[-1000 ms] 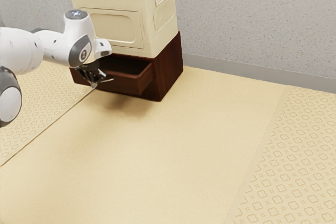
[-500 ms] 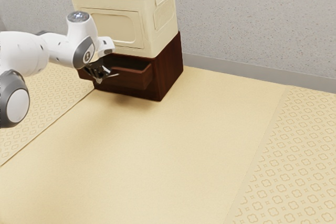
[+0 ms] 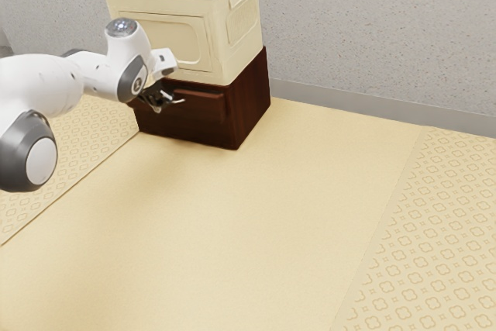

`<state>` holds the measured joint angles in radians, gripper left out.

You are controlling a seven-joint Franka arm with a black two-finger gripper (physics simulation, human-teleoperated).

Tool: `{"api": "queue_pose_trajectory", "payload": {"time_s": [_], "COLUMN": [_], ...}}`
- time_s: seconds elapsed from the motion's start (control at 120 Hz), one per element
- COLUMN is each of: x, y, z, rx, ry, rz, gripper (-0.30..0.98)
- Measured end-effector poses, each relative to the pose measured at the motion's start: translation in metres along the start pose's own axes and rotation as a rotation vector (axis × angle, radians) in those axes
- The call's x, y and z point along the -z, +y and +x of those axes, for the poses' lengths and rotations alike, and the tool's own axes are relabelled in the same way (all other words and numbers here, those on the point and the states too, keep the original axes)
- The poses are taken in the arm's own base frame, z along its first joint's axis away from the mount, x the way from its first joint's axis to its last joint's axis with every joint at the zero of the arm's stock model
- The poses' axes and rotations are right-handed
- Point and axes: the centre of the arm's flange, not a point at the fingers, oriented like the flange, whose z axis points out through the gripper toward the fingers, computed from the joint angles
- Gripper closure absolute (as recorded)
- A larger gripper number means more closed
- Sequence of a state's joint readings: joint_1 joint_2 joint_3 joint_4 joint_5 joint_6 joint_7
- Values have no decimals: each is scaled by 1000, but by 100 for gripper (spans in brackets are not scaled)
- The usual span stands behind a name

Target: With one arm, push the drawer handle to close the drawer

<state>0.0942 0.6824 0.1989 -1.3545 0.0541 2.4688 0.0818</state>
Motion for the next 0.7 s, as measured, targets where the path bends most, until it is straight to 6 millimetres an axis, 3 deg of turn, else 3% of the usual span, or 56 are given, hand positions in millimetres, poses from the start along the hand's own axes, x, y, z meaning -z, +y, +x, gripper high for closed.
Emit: {"api": "queue_pose_trajectory", "payload": {"time_s": [0.2,0.7], "x": [-7,-14], "y": [-6,3], "z": [5,19], "rx": [8,-10], "ry": [23,94], "rz": [3,-9], "gripper": [79,79]}}
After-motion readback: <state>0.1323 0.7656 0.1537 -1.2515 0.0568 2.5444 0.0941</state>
